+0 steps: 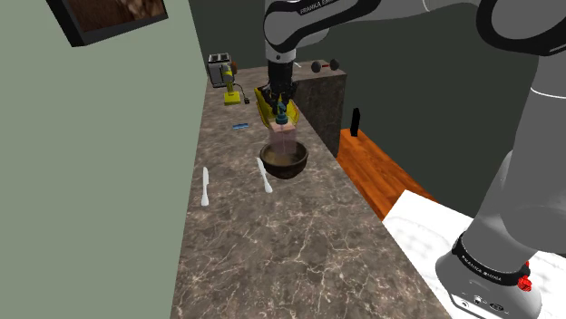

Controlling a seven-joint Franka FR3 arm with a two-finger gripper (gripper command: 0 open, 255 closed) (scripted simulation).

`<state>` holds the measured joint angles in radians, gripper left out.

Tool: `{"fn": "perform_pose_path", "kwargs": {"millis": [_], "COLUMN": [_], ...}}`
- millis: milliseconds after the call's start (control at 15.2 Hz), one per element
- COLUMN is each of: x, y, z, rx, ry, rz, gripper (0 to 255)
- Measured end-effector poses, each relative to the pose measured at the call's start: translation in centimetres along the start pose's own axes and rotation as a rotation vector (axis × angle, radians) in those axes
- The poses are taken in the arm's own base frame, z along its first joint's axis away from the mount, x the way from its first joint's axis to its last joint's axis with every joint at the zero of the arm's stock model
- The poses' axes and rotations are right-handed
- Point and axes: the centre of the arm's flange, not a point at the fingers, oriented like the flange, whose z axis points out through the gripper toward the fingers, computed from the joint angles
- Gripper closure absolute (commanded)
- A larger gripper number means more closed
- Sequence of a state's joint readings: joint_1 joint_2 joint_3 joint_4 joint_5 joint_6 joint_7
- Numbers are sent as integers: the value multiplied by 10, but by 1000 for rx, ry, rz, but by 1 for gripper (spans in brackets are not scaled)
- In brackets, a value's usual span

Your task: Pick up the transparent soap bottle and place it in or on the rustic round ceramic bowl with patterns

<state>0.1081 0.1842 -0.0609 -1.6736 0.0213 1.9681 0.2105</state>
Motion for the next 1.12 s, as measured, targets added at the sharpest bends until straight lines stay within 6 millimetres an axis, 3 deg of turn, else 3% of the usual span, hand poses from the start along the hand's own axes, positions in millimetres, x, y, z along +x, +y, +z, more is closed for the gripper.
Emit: {"fn": "perform_pose_path", "kwargs": {"millis": [66,132,528,792,1122], "x": [0,0,0,-1,0], "y": [0,0,0,2,0], "z": [0,0,0,-40,-50], "rx": [0,0,0,1,0], "ry": [0,0,0,2,1], "rz": [0,0,0,0,0], "gripper": [255,0,0,0,0]}}
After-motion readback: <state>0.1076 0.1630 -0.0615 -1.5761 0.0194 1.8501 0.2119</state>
